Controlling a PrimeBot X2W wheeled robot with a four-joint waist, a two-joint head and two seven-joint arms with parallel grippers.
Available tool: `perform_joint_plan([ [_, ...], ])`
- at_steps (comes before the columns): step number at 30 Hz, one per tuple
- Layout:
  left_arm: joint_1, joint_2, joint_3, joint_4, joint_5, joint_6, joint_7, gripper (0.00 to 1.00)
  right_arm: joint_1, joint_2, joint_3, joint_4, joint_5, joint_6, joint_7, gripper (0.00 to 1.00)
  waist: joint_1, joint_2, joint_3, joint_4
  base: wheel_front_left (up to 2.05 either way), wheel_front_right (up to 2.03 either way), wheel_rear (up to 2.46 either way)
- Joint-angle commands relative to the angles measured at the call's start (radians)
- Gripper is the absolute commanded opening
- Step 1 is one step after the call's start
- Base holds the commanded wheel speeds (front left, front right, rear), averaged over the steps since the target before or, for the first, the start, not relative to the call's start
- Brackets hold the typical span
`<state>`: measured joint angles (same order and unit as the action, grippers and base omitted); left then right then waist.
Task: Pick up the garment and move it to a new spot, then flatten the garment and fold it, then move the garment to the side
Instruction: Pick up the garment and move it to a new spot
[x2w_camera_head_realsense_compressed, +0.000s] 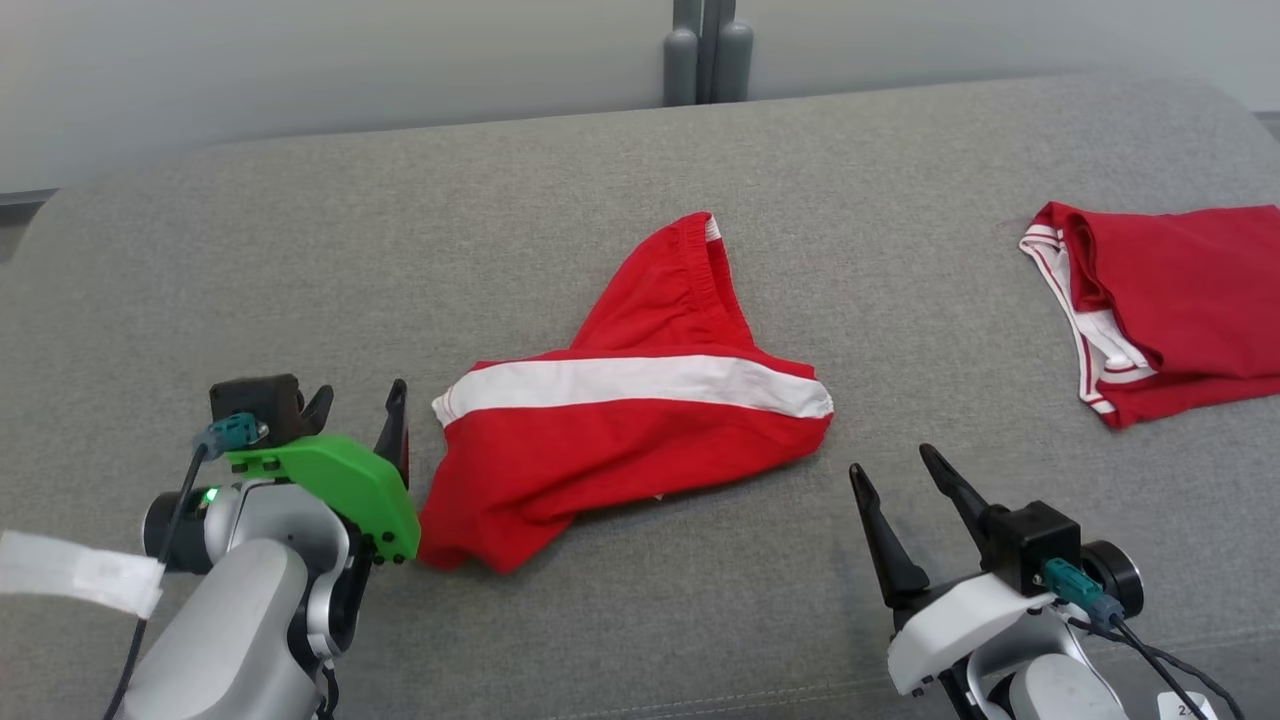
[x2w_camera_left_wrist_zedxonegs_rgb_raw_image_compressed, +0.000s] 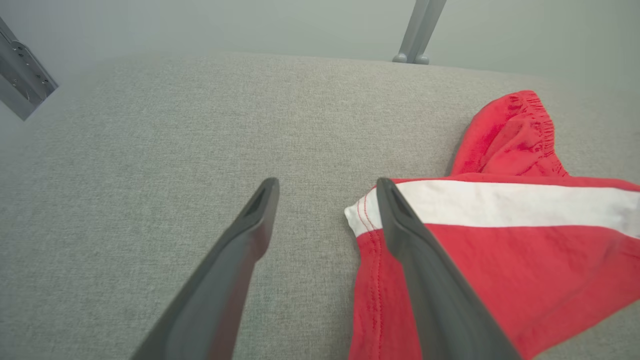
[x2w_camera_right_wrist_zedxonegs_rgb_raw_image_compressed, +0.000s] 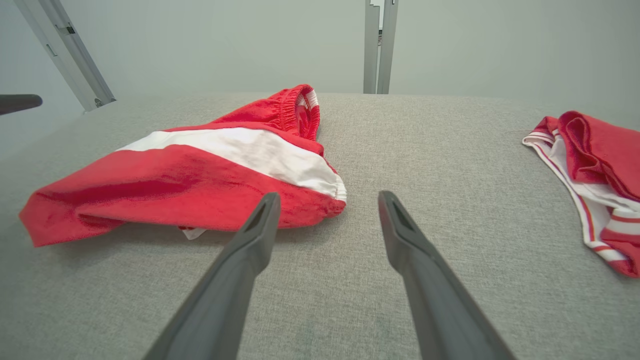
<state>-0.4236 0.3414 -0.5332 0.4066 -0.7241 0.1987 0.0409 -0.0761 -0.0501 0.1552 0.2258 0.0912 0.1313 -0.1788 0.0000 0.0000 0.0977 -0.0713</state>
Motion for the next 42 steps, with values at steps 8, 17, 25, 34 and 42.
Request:
perform_joint_plan([
  [8,-0.122,-0.019,-0.049,0.118,0.026,-0.011,0.099,1.00,-0.031,-0.001,-0.007,-0.010,-0.005,-0.001,-0.011,1.00,0.0000,0.0000,0.080,-0.079,0.00,0.00,0.00],
  [17,-0.154,-0.027,-0.069,0.221,0.023,-0.016,0.137,1.00,-0.046,-0.001,-0.009,0.001,0.010,-0.001,-0.027,1.00,0.0000,0.0000,0.115,-0.103,0.00,0.00,0.00],
  [25,-0.167,-0.046,-0.093,0.278,0.034,-0.043,0.117,0.00,-0.055,-0.001,-0.012,0.012,0.009,-0.001,-0.035,1.00,0.0000,0.0000,0.119,-0.093,0.00,0.00,0.00],
  [34,-0.128,-0.054,-0.082,0.295,0.023,-0.034,0.048,0.00,-0.044,-0.001,-0.012,0.022,0.010,-0.001,-0.037,1.00,0.0000,0.0000,0.098,-0.066,0.00,0.00,0.00],
  [42,-0.066,-0.043,-0.070,0.262,0.014,0.004,0.012,0.00,-0.031,-0.001,-0.009,0.030,0.010,-0.001,-0.034,1.00,0.0000,0.0000,0.067,-0.031,0.00,0.00,0.00],
])
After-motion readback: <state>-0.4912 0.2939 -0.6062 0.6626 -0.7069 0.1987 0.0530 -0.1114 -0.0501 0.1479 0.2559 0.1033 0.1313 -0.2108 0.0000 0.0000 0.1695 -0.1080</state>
